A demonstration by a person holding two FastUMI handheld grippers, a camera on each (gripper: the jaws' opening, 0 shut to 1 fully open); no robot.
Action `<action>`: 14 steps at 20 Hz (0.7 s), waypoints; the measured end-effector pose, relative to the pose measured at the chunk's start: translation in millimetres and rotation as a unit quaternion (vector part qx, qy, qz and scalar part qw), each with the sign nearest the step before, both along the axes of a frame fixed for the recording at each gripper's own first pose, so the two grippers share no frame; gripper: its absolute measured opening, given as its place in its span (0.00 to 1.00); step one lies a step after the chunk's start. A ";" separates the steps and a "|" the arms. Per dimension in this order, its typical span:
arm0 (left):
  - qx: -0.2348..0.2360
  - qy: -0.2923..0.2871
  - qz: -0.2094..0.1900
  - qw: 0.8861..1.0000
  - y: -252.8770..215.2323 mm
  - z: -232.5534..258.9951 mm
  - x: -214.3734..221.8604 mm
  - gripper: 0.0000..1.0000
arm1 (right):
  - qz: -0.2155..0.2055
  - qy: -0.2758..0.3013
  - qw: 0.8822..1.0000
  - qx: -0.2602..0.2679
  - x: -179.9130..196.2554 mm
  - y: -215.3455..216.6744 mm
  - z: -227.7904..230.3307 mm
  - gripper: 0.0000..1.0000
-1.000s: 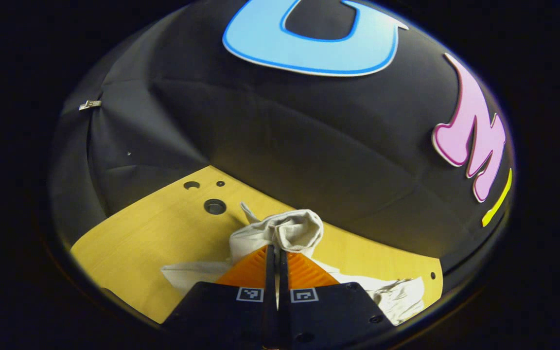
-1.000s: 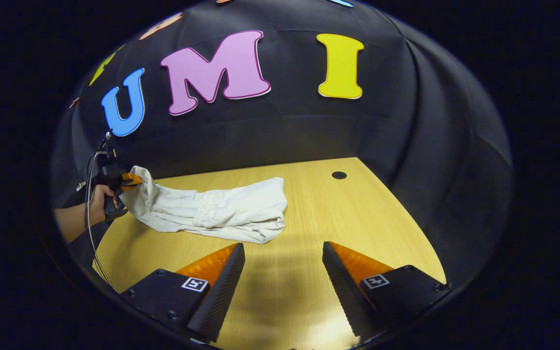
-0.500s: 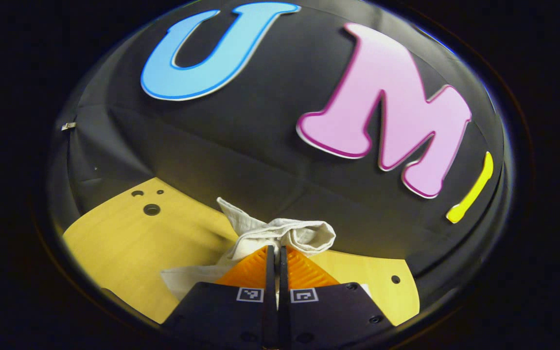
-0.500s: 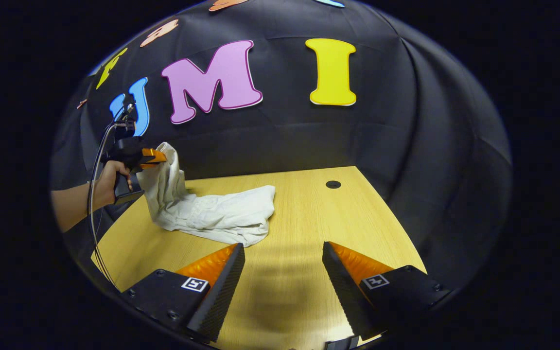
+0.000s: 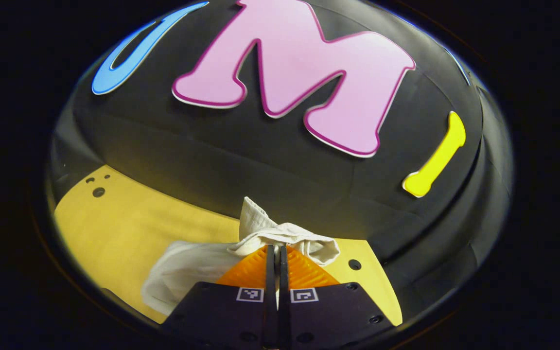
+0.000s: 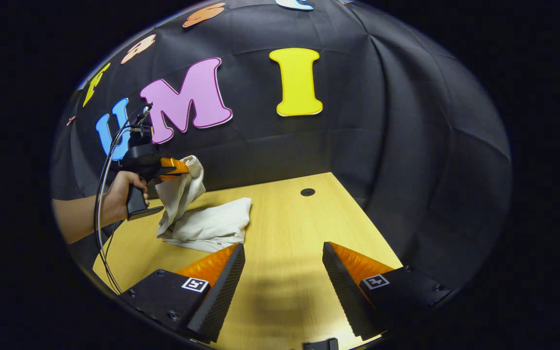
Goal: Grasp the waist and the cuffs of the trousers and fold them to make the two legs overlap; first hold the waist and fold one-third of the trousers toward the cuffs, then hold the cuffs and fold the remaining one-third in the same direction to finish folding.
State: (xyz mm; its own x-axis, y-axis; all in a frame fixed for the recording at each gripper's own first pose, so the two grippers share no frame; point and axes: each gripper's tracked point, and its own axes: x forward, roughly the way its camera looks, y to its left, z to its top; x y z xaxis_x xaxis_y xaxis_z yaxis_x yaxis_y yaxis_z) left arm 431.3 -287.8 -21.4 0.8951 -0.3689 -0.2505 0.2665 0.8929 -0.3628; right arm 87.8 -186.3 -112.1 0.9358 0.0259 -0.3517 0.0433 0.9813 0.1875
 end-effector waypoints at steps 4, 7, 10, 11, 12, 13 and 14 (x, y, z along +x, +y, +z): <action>0.013 0.031 -0.013 0.999 -34.5 -36.0 -11.2 0.06 | -0.013 0.002 1.000 -0.004 -11.3 -12.5 -6.4 0.98; 0.029 0.052 -0.030 0.998 -49.9 -62.0 -31.5 0.11 | -0.024 0.012 0.999 0.019 -20.1 -12.2 -19.9 0.98; 0.055 0.031 -0.039 0.997 -33.8 -59.7 -51.5 0.57 | -0.039 0.015 0.999 0.032 -30.1 -14.4 -24.7 0.98; 0.064 0.023 -0.041 0.997 -26.9 -58.2 -59.7 0.55 | -0.045 0.013 0.998 0.029 -32.8 -14.7 -26.8 0.98; 0.073 0.017 -0.040 0.996 -16.1 -55.2 -68.8 0.77 | -0.050 0.012 0.998 0.027 -35.9 -15.2 -25.3 0.98; 0.080 0.010 -0.036 0.996 -2.9 -51.2 -78.2 0.84 | -0.053 0.009 0.998 0.024 -39.5 -14.5 -22.6 0.98; 0.083 0.002 -0.031 0.996 10.2 -46.9 -87.9 0.84 | -0.055 0.008 0.998 0.022 -42.3 -11.8 -22.2 0.98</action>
